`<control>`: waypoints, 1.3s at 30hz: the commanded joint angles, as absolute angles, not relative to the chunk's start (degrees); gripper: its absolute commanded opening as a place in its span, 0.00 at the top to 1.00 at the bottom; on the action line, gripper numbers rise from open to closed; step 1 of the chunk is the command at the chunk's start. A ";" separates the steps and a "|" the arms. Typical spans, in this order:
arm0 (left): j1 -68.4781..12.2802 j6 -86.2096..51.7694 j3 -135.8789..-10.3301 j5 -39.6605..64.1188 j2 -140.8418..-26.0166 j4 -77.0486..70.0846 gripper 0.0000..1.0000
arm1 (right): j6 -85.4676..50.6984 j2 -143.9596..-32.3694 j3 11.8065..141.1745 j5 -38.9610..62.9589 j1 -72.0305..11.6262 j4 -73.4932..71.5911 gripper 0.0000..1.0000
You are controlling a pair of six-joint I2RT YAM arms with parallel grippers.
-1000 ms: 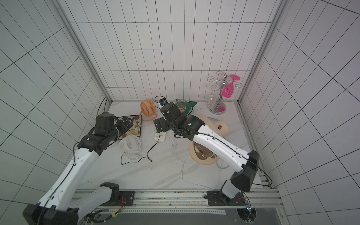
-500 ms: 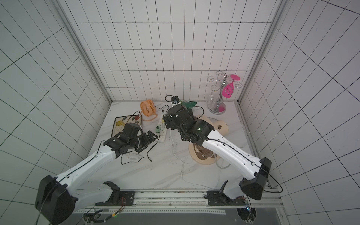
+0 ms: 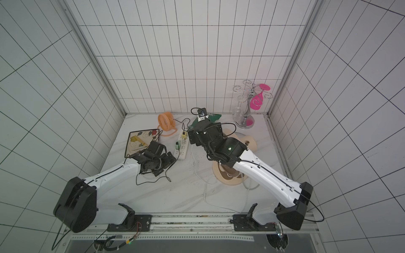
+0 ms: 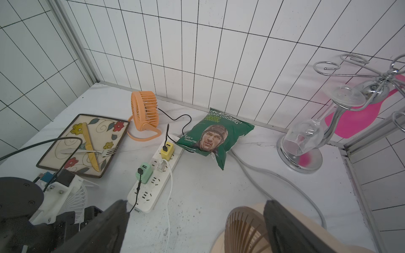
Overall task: Unplug the desk fan from the power strip
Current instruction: Move the fan to the center of the board, then move the socket to the center of the board.
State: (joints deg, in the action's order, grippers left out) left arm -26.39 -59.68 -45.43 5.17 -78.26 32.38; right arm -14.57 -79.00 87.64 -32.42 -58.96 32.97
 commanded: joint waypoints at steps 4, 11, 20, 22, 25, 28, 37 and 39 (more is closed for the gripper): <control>-20.61 -62.48 -41.37 0.15 -77.00 34.46 0.03 | -14.11 -80.42 88.56 -32.02 -58.98 32.26 0.01; -15.69 -61.46 -40.48 -0.99 -74.99 33.96 0.03 | -16.83 -82.55 88.76 -28.07 -59.06 32.26 0.01; -16.78 -61.03 -44.46 2.69 -68.03 30.34 0.05 | -21.89 -96.40 95.69 -17.49 -60.25 38.04 0.02; -16.74 -62.50 -45.13 1.68 -65.65 31.49 0.05 | -22.81 -100.18 98.04 -16.51 -60.38 40.17 0.02; -16.48 -65.16 -46.30 -1.51 -61.45 35.36 0.06 | -24.36 -104.69 99.98 -15.94 -60.38 41.46 0.03; -15.72 -67.87 -46.90 -6.21 -56.48 39.83 0.06 | -26.38 -109.24 101.91 -14.89 -60.16 40.98 0.05; -14.68 -70.22 -47.83 -13.65 -48.43 44.91 0.06 | -33.56 -122.47 112.50 -17.47 -58.55 43.60 0.07; -14.68 -70.31 -47.99 -13.71 -47.77 45.45 0.06 | -36.63 -124.33 113.48 -17.69 -57.55 43.80 0.07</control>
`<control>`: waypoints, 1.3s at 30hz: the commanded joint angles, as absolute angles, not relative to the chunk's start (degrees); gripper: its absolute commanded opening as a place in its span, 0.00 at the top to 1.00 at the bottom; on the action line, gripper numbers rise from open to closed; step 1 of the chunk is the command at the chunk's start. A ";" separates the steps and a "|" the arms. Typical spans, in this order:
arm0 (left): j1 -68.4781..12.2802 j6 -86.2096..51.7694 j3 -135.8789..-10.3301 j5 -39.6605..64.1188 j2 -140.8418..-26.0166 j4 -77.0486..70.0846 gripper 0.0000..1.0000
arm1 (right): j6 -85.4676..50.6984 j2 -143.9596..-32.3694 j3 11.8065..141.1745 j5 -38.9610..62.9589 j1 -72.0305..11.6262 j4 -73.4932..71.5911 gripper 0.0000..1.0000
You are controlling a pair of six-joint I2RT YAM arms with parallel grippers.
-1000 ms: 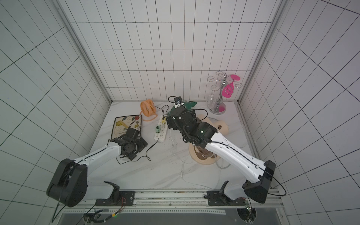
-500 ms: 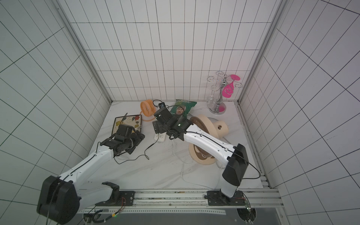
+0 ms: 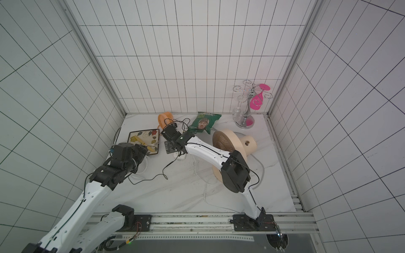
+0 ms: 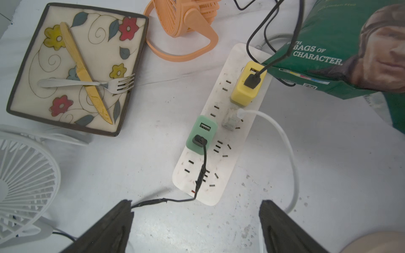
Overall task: Unplug the desk fan from the power strip
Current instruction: Move the socket to the center of the board.
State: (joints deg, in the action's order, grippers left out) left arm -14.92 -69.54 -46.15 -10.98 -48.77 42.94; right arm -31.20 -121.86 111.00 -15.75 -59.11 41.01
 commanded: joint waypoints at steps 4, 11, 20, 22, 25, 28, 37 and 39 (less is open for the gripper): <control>-14.55 -70.49 -47.90 -13.88 -46.85 45.78 0.06 | -42.59 -127.99 115.57 -16.22 -55.26 44.12 0.11; -13.94 -69.46 -48.45 -14.06 -46.10 46.21 0.06 | -42.29 -132.44 120.85 -14.11 -54.52 44.08 0.15; -13.20 -68.08 -48.91 -13.73 -46.36 45.88 0.06 | -41.93 -134.55 121.56 -13.10 -55.13 43.39 0.13; -13.05 -67.96 -48.87 -13.33 -46.50 45.71 0.06 | -42.08 -135.45 122.14 -13.10 -55.13 43.62 0.17; -12.93 -67.86 -48.82 -13.03 -46.54 45.57 0.06 | -42.16 -136.70 123.34 -12.94 -55.11 44.34 0.25; -12.79 -67.61 -48.95 -12.86 -46.45 45.61 0.06 | -42.14 -137.50 123.70 -12.97 -55.20 44.78 0.31; -12.48 -67.85 -48.86 -12.67 -46.32 45.88 0.06 | -41.14 -138.12 124.28 -12.85 -55.94 44.96 0.55; -12.48 -67.85 -48.86 -12.64 -46.40 45.91 0.06 | -41.12 -138.03 124.28 -12.98 -56.28 45.29 0.61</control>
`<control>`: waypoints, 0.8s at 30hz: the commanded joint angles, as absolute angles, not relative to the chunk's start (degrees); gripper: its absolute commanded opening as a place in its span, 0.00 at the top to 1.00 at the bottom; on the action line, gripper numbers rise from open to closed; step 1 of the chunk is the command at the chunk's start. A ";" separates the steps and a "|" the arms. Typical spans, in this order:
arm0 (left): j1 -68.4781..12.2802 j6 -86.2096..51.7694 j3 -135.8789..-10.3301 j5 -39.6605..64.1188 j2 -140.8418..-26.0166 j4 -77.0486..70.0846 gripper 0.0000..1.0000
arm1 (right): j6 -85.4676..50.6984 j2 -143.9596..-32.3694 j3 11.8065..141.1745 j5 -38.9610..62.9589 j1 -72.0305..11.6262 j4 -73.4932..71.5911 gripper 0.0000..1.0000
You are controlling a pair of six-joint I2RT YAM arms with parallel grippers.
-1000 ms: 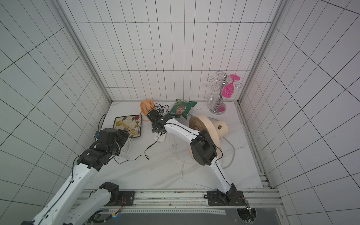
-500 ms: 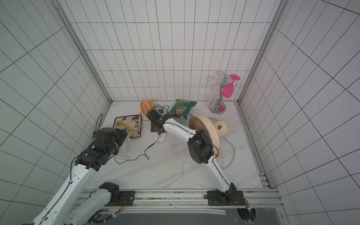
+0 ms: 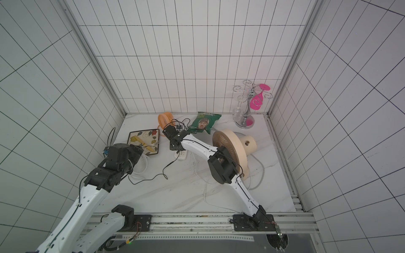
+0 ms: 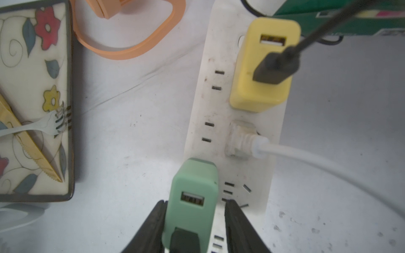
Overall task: Unplug the desk fan from the power strip
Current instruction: Move the socket to the center of the board.
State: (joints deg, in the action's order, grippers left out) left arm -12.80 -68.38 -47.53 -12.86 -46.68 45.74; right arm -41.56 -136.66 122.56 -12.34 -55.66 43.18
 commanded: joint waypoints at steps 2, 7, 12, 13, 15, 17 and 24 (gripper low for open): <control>-12.48 -67.85 -48.78 -12.53 -46.48 45.97 0.06 | -41.07 -137.72 124.13 -13.08 -56.57 45.94 0.64; -12.39 -67.84 -48.32 -11.37 -47.35 45.59 0.06 | -41.08 -135.53 121.30 -12.46 -57.42 46.31 0.69; -12.39 -67.21 -47.24 -7.99 -49.18 43.24 0.06 | -40.81 -131.71 115.93 -11.28 -58.57 46.32 0.71; -12.39 -67.01 -46.96 -7.14 -49.59 42.56 0.06 | -40.74 -131.08 115.03 -11.15 -58.72 46.32 0.71; -12.39 -66.66 -46.21 -5.39 -50.61 41.00 0.06 | -40.13 -128.92 111.63 -10.66 -59.03 45.76 0.71; -12.39 -66.48 -45.34 -3.61 -51.70 39.37 0.06 | -39.03 -126.48 107.85 -10.29 -59.42 44.86 0.71; -12.31 -65.96 -43.23 1.34 -56.11 32.82 0.14 | -33.62 -117.00 94.16 -11.05 -61.51 39.66 0.70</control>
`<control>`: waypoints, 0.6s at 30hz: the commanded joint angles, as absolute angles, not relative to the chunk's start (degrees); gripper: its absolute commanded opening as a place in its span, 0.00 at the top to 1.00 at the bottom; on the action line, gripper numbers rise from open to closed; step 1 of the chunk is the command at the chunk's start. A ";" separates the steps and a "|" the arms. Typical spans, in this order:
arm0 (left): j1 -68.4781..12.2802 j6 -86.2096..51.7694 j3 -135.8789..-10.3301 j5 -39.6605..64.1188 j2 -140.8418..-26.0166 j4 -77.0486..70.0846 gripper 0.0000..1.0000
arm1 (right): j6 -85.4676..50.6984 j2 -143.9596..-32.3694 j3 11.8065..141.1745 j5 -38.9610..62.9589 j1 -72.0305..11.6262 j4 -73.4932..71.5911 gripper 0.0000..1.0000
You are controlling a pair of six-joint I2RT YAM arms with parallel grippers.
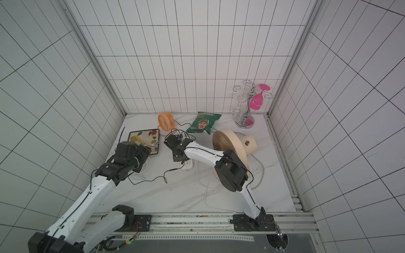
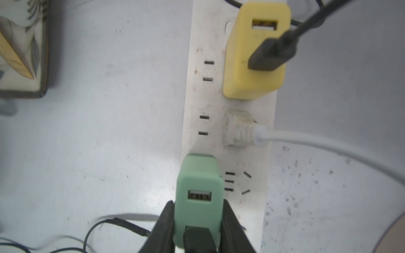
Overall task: Unplug the desk fan from the power strip
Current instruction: Move the socket to the center of the board.
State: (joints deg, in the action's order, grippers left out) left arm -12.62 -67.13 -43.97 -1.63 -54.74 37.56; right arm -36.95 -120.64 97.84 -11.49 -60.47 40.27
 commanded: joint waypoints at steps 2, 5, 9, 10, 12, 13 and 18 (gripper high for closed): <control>-12.22 -65.35 -43.02 2.82 -58.41 30.86 0.16 | -31.98 -114.94 91.01 -9.64 -61.52 39.07 0.71; -12.22 -64.23 -43.04 6.98 -63.38 27.29 0.24 | -29.07 -112.36 86.55 -6.58 -61.52 37.79 0.70; -13.26 -64.75 -42.62 11.93 -69.33 21.86 0.31 | -26.61 -108.82 80.12 -4.61 -61.54 35.34 0.70; -14.37 -65.33 -42.03 12.36 -70.30 19.48 0.31 | -25.62 -107.60 78.80 -3.58 -61.52 34.52 0.69; -16.92 -66.23 -41.86 12.32 -71.87 17.05 0.31 | -23.62 -105.92 77.33 -2.51 -61.53 33.23 0.65; -18.47 -66.59 -41.97 12.35 -73.22 16.52 0.31 | -22.55 -105.13 76.69 -2.26 -61.53 32.82 0.64; -23.33 -70.33 -41.29 16.31 -80.57 9.88 0.36 | -19.00 -103.45 74.42 -1.23 -61.29 31.47 0.63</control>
State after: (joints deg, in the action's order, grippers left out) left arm -22.17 -67.92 -42.26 12.99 -77.30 16.82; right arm -22.41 -105.27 75.57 -3.27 -61.14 32.64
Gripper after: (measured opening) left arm 0.644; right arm 0.370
